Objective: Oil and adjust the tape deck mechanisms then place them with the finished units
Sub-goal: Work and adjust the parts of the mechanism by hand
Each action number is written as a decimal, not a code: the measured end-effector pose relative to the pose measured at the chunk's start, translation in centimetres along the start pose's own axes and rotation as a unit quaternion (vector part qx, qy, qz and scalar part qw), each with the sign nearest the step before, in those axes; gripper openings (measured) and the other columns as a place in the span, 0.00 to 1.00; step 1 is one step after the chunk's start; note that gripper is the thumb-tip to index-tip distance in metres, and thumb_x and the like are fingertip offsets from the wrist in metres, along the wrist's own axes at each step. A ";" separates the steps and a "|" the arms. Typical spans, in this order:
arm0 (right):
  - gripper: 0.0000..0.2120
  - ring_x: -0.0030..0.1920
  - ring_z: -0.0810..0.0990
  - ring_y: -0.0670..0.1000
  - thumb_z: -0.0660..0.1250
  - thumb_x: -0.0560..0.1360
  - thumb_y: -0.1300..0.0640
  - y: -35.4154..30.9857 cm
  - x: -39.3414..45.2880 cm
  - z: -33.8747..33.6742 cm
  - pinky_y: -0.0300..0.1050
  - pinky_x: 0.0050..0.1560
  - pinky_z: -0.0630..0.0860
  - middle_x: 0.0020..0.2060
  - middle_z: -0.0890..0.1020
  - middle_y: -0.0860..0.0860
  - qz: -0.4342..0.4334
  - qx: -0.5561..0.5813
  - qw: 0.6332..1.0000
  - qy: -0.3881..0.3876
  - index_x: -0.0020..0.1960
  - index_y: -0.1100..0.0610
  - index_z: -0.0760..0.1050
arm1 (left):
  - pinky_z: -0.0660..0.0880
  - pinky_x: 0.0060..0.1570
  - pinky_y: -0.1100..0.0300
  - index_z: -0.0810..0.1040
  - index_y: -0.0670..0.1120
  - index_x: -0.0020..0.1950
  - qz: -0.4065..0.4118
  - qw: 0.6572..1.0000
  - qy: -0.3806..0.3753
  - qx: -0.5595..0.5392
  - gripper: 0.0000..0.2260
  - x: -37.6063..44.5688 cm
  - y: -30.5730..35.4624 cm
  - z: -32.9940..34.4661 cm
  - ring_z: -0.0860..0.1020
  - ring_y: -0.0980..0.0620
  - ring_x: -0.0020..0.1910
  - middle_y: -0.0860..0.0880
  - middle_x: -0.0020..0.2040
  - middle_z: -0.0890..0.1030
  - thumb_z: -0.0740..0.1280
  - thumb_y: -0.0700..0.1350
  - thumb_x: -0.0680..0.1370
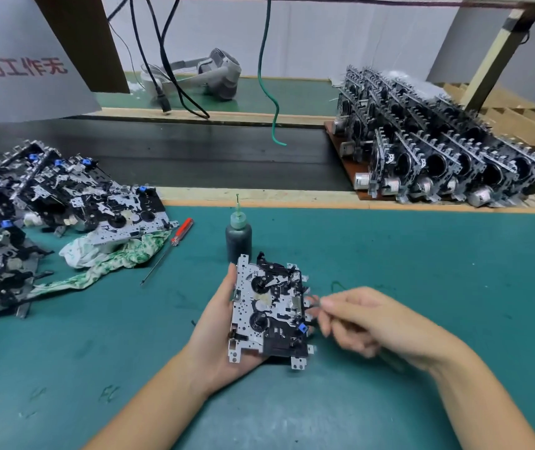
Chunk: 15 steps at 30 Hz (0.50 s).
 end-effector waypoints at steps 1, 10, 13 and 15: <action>0.18 0.22 0.61 0.43 0.58 0.78 0.47 0.2 0.0 0.9 0.33 0.23 0.58 0.21 0.68 0.49 0.014 -0.019 0.999 -0.030 0.34 0.53 0.75 | 0.75 0.59 0.46 0.80 0.37 0.59 -0.004 1.000 0.002 0.002 0.34 0.0 0.0 0.0 0.79 0.39 0.57 0.35 0.61 0.77 0.53 0.66 0.77; 0.20 0.20 0.59 0.44 0.57 0.80 0.49 0.7 0.3 2.7 0.34 0.22 0.59 0.19 0.66 0.47 0.042 0.007 0.998 -0.053 0.33 0.57 0.73 | 0.73 0.60 0.47 0.80 0.38 0.60 -0.018 0.999 0.030 0.034 0.36 0.2 0.1 -0.4 0.78 0.39 0.58 0.34 0.62 0.76 0.53 0.67 0.76; 0.20 0.20 0.65 0.44 0.58 0.80 0.50 0.7 0.2 2.6 0.35 0.21 0.64 0.20 0.70 0.48 0.044 -0.006 0.998 -0.045 0.32 0.56 0.73 | 0.72 0.61 0.47 0.80 0.37 0.60 -0.022 0.998 0.036 0.039 0.36 0.1 0.1 -0.4 0.78 0.39 0.58 0.34 0.63 0.75 0.53 0.67 0.75; 0.21 0.20 0.70 0.45 0.58 0.80 0.50 0.8 0.3 2.5 0.35 0.22 0.67 0.21 0.73 0.49 0.048 -0.018 0.998 -0.038 0.31 0.54 0.73 | 0.72 0.61 0.47 0.80 0.38 0.59 -0.021 0.998 0.039 0.046 0.36 0.1 0.1 -0.5 0.78 0.40 0.58 0.34 0.62 0.76 0.53 0.67 0.76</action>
Point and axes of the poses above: each hand's wrist, its own x-axis towards the middle knuckle, its own z-axis out of the palm, y = z × x, the point moved 7 cm from there along x, towards the middle knuckle
